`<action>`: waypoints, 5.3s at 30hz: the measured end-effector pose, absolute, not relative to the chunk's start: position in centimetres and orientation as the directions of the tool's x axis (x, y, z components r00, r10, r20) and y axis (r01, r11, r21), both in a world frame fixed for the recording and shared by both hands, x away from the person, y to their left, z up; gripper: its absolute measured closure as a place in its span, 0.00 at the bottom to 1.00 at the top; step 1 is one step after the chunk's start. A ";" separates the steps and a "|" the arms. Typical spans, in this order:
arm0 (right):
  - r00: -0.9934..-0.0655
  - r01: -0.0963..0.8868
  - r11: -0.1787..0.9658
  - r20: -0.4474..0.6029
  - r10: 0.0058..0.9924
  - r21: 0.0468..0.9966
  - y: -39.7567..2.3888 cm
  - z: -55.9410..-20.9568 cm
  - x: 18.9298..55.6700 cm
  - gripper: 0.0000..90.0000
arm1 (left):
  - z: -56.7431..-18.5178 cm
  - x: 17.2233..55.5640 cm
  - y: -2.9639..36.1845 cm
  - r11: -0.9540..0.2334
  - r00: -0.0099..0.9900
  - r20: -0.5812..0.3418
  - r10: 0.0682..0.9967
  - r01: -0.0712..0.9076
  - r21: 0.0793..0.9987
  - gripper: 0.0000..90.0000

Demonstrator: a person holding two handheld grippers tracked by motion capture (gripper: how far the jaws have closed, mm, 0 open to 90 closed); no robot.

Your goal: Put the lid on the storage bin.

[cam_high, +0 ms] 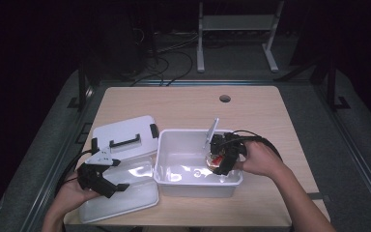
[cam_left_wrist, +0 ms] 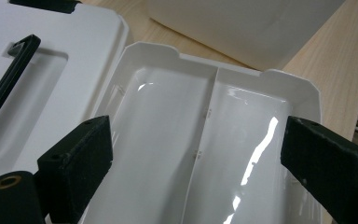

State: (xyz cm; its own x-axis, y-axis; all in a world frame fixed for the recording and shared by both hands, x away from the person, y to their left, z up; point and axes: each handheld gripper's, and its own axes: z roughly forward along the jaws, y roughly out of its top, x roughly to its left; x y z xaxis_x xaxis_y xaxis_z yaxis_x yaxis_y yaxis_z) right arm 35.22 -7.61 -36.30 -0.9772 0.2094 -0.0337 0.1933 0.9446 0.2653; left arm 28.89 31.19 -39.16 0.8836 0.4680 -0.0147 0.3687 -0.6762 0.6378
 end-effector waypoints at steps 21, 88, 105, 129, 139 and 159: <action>-0.970 0.210 0.908 -0.038 0.239 0.364 -8.3 -34.1 34.6 0.23 | -39.2 28.9 31.1 -0.679 0.885 -0.016 0.465 0.368 0.636 0.10; -0.789 0.549 0.653 0.065 0.611 0.521 -25.5 -41.0 27.9 0.22 | -39.8 28.8 30.5 -0.704 0.889 -0.004 0.458 0.366 0.608 0.08; -0.774 0.559 0.638 0.056 0.631 0.530 -25.0 -43.8 26.4 0.22 | -40.7 29.0 30.7 -0.733 0.901 -0.018 0.433 0.364 0.575 0.17; -0.771 0.552 0.635 0.041 0.636 0.540 -25.1 -43.9 25.9 0.22 | -42.3 28.9 32.1 -0.819 0.925 -0.006 0.379 0.339 0.463 0.70; -0.768 0.550 0.634 0.032 0.639 0.544 -25.3 -43.8 25.8 0.22 | -42.5 29.3 31.9 -0.832 0.927 -0.021 0.374 0.346 0.434 0.88; -0.767 0.552 0.634 0.031 0.641 0.542 -25.4 -43.8 25.8 0.22 | -41.7 30.0 32.2 -0.880 0.948 -0.041 0.317 0.310 0.360 0.99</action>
State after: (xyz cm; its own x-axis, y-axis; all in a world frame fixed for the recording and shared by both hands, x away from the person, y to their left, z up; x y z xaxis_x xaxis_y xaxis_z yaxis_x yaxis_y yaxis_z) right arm 25.84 -25.36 -43.79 -0.7666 0.6414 0.0306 0.5518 0.6337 0.5421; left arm 29.96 32.21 -41.72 0.9476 0.3167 -0.0409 0.3097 -0.8801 0.3600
